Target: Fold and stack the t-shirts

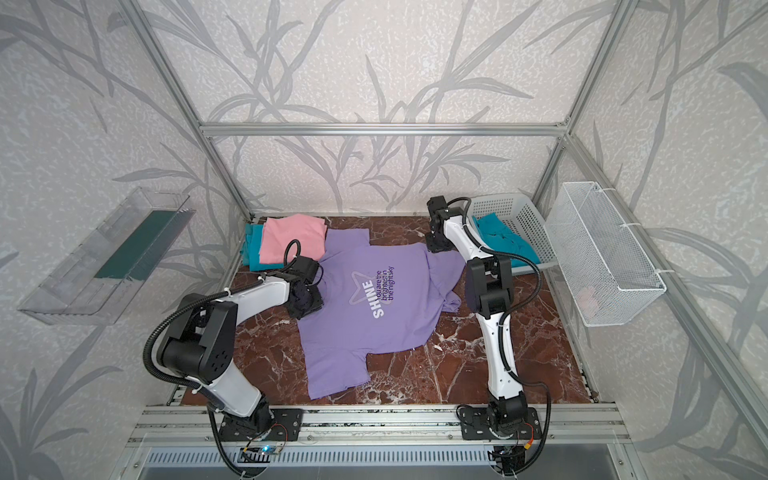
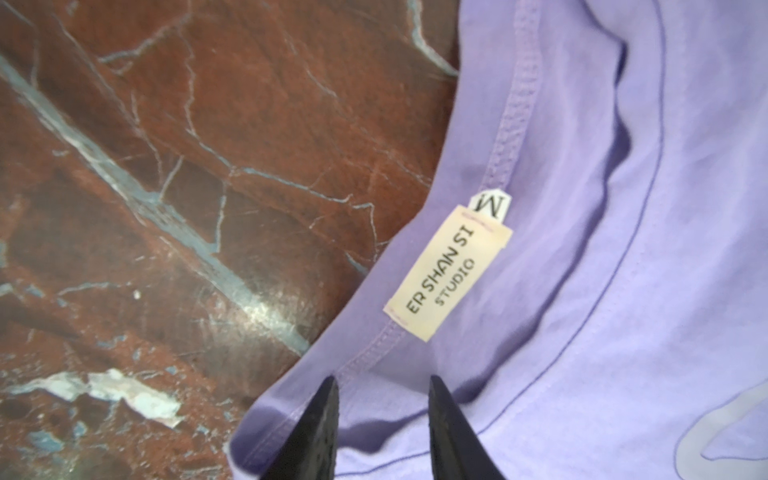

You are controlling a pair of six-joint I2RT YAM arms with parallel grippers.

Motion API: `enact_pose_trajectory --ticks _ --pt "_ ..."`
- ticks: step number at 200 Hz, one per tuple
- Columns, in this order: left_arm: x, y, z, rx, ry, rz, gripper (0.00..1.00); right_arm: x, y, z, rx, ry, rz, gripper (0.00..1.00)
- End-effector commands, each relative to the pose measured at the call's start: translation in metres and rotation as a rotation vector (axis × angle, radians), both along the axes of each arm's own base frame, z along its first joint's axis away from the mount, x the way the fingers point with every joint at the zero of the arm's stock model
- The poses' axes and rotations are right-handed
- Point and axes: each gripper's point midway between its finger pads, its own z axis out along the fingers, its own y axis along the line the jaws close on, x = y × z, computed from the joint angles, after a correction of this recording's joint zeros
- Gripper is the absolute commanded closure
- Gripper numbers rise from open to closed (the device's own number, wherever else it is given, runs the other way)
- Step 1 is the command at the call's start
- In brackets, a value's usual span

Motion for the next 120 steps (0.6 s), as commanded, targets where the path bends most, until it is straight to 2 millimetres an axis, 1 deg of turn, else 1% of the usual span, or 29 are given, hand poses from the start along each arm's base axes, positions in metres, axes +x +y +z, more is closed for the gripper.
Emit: enact_pose_trajectory --ticks 1,6,15,33,45,51,67,79,91,108,120 --pt "-0.004 -0.005 -0.002 0.008 0.032 -0.023 0.63 -0.010 -0.004 0.010 0.052 -0.067 -0.054 0.75" --pt "-0.004 -0.005 -0.003 0.007 0.034 -0.025 0.63 -0.014 -0.005 0.005 0.054 -0.057 -0.058 0.75" --pt "-0.005 -0.006 -0.004 0.010 0.036 -0.028 0.63 -0.024 -0.007 -0.009 0.048 -0.018 -0.063 0.75" --pt "-0.007 -0.004 -0.006 0.013 0.038 -0.022 0.63 -0.038 -0.011 -0.034 0.033 0.067 -0.069 0.74" --pt "-0.009 -0.003 -0.008 0.013 0.043 -0.019 0.63 -0.043 -0.015 -0.049 0.029 0.122 -0.080 0.75" --pt "-0.009 -0.003 -0.008 0.011 0.044 -0.019 0.63 -0.044 -0.018 -0.054 0.028 0.134 -0.091 0.75" --pt "-0.010 -0.001 -0.010 0.015 0.048 -0.014 0.63 -0.042 -0.027 -0.062 0.043 0.145 -0.129 0.75" --pt "-0.012 0.001 -0.012 0.017 0.054 -0.006 0.63 -0.039 -0.034 -0.064 0.067 0.154 -0.161 0.75" --pt "-0.014 0.005 -0.014 0.021 0.061 0.001 0.63 -0.033 -0.045 -0.066 0.069 0.158 -0.195 0.75" --pt "-0.019 0.015 -0.019 0.029 0.085 0.027 0.64 -0.021 -0.063 -0.066 0.060 0.157 -0.224 0.74" --pt "-0.022 0.023 -0.022 0.028 0.095 0.048 0.64 -0.010 -0.070 -0.066 0.064 0.157 -0.236 0.74"
